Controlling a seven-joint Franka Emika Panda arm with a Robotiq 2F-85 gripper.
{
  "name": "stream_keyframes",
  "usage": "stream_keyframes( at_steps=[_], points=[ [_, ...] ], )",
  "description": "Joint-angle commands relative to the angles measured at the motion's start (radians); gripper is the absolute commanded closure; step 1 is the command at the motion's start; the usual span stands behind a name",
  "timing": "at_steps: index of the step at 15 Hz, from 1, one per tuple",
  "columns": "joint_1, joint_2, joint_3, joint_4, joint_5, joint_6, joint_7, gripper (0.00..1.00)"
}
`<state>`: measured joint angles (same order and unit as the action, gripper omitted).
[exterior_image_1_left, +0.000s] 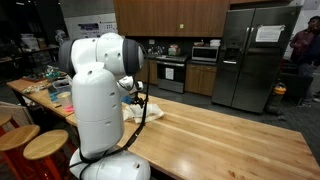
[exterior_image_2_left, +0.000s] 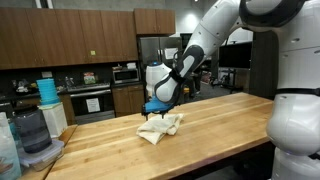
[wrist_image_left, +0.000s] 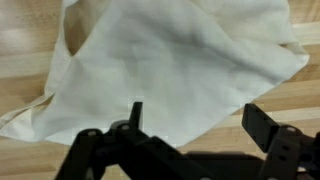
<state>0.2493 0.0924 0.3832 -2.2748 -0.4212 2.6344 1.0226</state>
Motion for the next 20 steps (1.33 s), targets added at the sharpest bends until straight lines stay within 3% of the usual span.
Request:
stream_keyframes(
  at_steps=[1,5,13,17,20],
  points=[
    [0.025,0.038,-0.018,0.069,-0.116,-0.084,0.193,0.0],
    [0.099,0.067,-0.079,0.117,-0.141,-0.179,0.319,0.0],
    [0.152,0.165,-0.115,0.202,-0.074,-0.279,0.332,0.0],
    [0.134,0.21,-0.103,0.224,0.086,-0.276,0.227,0.0],
    [0.108,0.228,-0.077,0.231,0.268,-0.257,0.008,0.0]
  ],
)
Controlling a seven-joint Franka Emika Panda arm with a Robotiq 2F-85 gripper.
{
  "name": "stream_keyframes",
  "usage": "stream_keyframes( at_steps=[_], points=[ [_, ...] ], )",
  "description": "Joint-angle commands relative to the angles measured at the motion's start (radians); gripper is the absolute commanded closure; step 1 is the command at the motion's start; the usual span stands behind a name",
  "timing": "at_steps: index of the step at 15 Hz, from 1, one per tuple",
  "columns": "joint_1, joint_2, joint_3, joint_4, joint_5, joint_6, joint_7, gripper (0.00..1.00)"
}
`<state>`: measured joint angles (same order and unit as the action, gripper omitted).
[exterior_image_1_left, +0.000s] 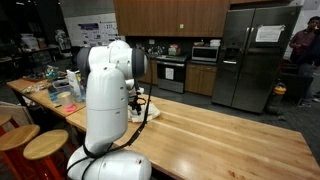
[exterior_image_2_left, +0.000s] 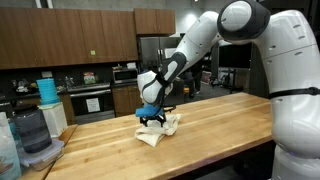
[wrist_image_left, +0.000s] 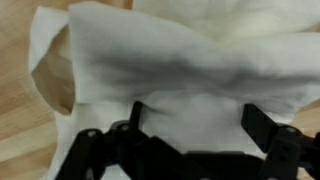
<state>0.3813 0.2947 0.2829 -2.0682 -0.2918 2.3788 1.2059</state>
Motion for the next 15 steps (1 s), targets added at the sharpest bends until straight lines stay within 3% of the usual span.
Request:
stream_keyframes(
  at_steps=[1,5,12,15],
  points=[
    [-0.036,0.028,0.036,0.03,0.196,-0.013,-0.268,0.0],
    [-0.037,0.005,0.018,0.044,0.288,-0.11,-0.565,0.0],
    [-0.015,-0.078,-0.044,0.075,0.083,-0.369,-0.812,0.0],
    [-0.024,-0.123,-0.041,0.049,0.004,-0.273,-0.837,0.0]
  ],
)
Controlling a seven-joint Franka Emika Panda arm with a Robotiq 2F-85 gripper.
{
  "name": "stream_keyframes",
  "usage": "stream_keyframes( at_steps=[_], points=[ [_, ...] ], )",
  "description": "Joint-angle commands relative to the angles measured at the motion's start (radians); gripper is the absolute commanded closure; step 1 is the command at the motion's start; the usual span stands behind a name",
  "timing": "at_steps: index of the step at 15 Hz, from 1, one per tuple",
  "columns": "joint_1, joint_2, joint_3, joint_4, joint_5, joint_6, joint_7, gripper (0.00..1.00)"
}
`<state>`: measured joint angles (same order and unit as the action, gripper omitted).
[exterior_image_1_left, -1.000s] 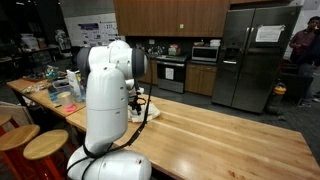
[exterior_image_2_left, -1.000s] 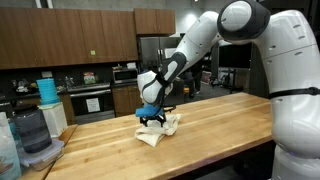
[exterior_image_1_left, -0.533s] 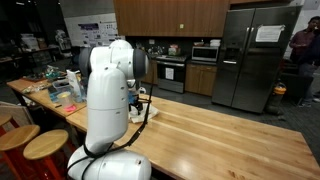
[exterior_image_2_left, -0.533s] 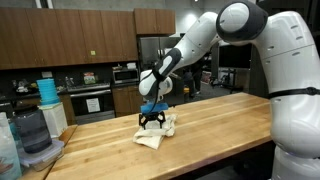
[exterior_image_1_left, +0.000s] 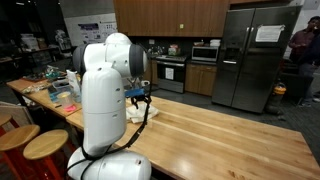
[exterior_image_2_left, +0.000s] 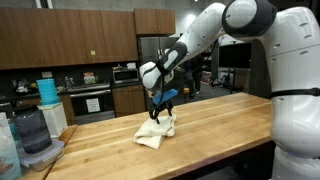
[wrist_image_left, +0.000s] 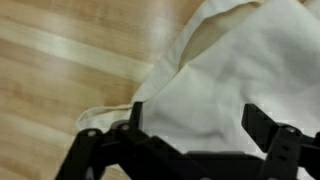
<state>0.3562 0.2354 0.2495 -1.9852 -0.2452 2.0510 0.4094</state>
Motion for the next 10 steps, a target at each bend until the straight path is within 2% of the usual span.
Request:
stream_keyframes(
  at_steps=[1,5,8,10],
  points=[
    [-0.005,-0.075,-0.003,-0.044,-0.029,0.095,-0.046,0.0],
    [-0.009,-0.066,-0.005,-0.071,0.021,0.283,0.002,0.0],
    [0.021,-0.058,-0.039,-0.116,-0.086,0.416,0.195,0.0],
    [0.036,-0.053,-0.058,-0.138,-0.146,0.454,0.31,0.0]
  ],
)
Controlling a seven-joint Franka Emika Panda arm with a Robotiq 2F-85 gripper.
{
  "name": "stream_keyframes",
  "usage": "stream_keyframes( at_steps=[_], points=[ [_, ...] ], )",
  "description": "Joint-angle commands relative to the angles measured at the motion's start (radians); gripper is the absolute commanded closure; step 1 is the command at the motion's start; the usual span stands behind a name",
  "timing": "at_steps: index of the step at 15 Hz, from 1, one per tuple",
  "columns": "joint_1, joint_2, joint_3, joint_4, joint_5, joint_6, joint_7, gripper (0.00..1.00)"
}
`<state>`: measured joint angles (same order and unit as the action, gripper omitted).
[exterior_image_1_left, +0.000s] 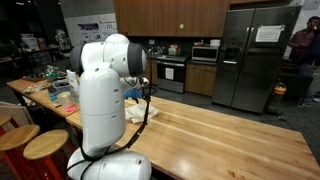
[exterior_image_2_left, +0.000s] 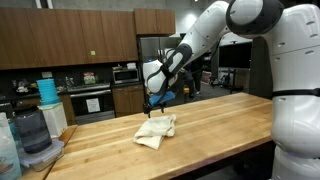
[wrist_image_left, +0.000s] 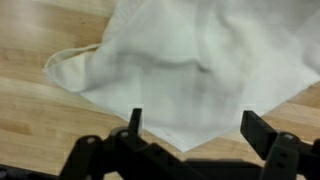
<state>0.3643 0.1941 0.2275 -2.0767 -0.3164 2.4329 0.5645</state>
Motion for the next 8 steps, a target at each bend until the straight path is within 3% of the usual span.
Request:
stream_keyframes(
  at_steps=[1,4,8],
  points=[
    [0.032,-0.007,-0.043,-0.053,-0.098,0.084,0.217,0.0],
    [0.029,0.015,-0.049,-0.055,-0.103,0.08,0.317,0.0],
    [0.017,0.045,-0.037,-0.05,-0.019,0.047,0.334,0.0]
  ],
)
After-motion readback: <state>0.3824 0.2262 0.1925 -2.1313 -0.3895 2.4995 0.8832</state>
